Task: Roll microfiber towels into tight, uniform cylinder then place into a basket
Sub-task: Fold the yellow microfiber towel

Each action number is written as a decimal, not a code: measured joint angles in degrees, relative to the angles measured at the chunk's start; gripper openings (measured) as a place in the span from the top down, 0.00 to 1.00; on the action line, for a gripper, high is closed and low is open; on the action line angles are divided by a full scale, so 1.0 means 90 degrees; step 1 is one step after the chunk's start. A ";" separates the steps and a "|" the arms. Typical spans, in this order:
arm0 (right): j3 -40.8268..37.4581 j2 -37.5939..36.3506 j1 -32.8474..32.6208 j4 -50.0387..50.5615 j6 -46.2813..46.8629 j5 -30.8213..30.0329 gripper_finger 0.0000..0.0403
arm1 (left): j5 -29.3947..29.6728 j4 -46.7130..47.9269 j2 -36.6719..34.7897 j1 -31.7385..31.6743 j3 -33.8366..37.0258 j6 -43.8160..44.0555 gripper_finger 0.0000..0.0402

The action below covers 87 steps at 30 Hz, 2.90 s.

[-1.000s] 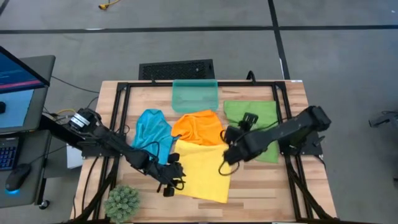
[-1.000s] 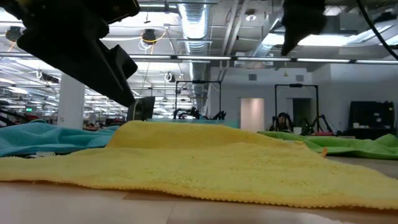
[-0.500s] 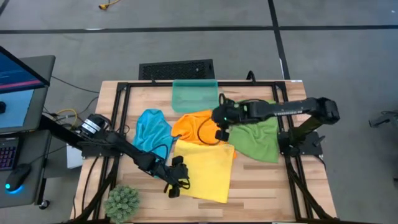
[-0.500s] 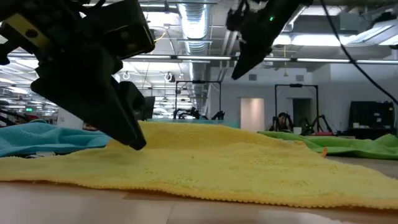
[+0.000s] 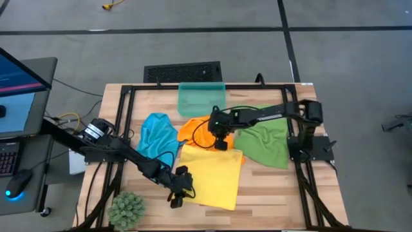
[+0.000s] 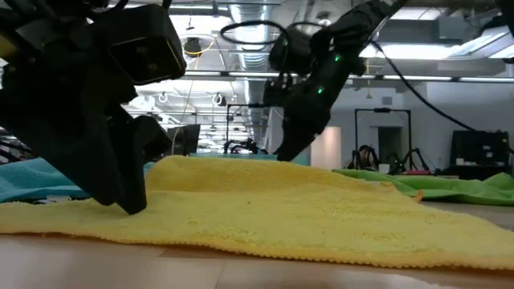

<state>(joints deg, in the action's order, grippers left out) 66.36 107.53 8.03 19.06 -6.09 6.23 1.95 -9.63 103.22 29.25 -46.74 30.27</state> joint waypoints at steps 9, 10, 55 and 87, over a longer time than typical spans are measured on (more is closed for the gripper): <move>0.0035 0.0495 0.0020 -0.0006 -0.0086 0.0253 0.99 | 0.0008 0.0051 0.0000 0.0012 0.0005 0.0380 0.70; 0.0047 0.0502 0.0039 -0.0091 -0.0042 0.0149 0.99 | 0.0012 0.0059 0.0000 0.0030 0.0002 0.0438 0.70; 0.0033 -0.0559 0.0690 0.5051 0.2717 -0.4909 0.98 | 0.0329 0.0180 0.0000 0.0625 0.0002 0.0890 0.70; -0.1721 -0.2412 0.0333 0.0860 0.1040 -0.0930 0.98 | 0.0367 0.0159 0.0000 0.0605 0.0005 0.0716 0.70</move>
<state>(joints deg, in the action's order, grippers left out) 50.86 85.82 11.03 26.80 3.27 -2.14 5.25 -8.20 103.22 34.70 -46.70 36.71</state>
